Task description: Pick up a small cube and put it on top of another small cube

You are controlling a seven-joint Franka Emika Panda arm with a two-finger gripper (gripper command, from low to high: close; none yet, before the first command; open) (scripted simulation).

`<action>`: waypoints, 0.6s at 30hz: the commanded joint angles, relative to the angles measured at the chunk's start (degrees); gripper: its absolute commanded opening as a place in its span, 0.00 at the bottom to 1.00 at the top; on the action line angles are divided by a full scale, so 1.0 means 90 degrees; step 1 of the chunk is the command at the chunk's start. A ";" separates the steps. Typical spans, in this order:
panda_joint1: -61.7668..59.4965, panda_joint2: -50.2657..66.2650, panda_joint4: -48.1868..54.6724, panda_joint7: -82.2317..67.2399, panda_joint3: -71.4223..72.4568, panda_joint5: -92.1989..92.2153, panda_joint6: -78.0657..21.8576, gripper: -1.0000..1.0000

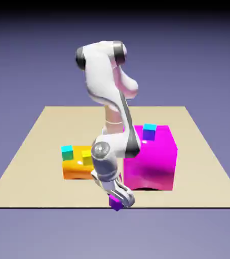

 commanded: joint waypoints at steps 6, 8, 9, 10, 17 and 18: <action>-0.0037 -0.1384 -0.0271 -0.0582 -0.0262 0.0136 -0.1149 0.00; 0.0136 -0.1845 -0.0556 -0.1009 -0.0645 0.0097 -0.1355 0.00; 0.0222 -0.2076 -0.0699 -0.1222 -0.0836 0.0078 -0.1458 0.00; 0.0308 -0.2306 -0.0842 -0.1435 -0.1028 0.0059 -0.1560 0.00; 0.0913 -0.3921 -0.1843 -0.2927 -0.2368 -0.0076 -0.2280 0.00; 0.0999 -0.4152 -0.1986 -0.3140 -0.2559 -0.0095 -0.2382 0.00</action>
